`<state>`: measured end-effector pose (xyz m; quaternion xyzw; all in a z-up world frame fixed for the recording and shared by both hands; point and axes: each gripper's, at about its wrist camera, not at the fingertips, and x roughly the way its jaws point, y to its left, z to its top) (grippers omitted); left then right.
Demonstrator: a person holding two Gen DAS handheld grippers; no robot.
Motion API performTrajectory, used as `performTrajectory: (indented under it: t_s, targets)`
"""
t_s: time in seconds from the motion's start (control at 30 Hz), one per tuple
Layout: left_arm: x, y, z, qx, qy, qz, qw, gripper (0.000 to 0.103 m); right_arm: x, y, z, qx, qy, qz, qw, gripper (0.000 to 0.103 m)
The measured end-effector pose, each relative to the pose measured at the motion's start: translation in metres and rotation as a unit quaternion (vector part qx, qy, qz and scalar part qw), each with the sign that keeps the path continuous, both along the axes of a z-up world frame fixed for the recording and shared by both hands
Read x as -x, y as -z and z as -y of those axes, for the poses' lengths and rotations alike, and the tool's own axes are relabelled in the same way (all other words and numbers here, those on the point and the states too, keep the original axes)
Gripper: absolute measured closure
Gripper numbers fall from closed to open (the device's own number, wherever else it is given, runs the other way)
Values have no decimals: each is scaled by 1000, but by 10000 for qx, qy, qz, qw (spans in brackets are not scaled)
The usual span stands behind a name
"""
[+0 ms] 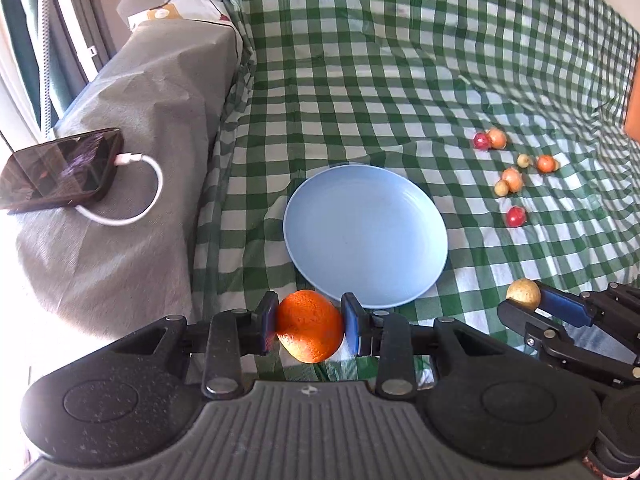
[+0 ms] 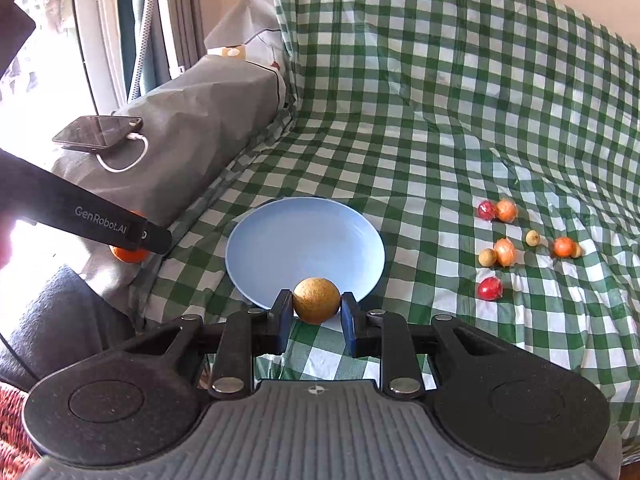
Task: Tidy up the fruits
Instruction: 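Carry the orange in the left tool and the brown fruit in the right tool over the blue plate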
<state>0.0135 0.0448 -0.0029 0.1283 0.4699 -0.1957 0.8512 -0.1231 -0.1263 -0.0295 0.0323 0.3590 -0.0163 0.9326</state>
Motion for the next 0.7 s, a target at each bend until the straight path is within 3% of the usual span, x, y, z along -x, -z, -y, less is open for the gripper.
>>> performTrajectory:
  t_s: [0.7]
  targets:
    - [-90,63,58,-501,117,-396,9979,65,-104,65,29,26,65,-734,9973,76]
